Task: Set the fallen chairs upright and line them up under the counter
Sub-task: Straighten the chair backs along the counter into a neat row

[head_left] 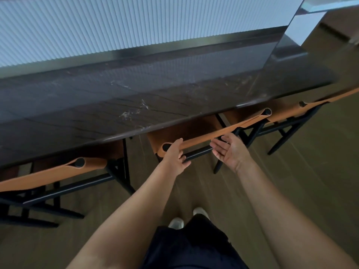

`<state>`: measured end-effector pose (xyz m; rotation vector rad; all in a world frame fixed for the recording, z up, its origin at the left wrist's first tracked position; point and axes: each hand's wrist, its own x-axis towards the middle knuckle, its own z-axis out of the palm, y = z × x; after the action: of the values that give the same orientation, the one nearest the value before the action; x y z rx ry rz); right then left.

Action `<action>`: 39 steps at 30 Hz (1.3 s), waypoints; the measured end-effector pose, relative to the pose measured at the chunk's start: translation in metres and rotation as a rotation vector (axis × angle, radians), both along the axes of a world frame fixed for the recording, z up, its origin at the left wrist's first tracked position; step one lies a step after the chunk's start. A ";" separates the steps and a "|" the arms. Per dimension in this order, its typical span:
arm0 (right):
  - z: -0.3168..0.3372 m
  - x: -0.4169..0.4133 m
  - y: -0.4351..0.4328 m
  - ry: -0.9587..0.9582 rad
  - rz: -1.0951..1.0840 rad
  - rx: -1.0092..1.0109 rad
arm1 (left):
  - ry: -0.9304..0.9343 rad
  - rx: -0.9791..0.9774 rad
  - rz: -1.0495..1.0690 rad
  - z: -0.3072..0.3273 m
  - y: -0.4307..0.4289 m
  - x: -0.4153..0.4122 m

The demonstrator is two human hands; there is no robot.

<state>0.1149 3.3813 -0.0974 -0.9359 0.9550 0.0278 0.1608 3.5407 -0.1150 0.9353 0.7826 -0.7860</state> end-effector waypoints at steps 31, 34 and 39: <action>-0.041 0.084 -0.079 0.157 0.016 0.203 | 0.024 0.239 0.603 -0.034 -0.018 0.031; -0.041 0.081 -0.068 0.146 0.012 0.223 | 0.008 0.235 0.608 -0.031 -0.006 0.032; -0.040 0.086 -0.065 0.122 -0.006 0.247 | -0.002 0.230 0.619 -0.031 0.000 0.035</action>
<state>0.2013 3.3164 -0.1373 -0.7091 1.0415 0.1952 0.1955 3.5409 -0.1463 0.8263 1.1031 -0.1558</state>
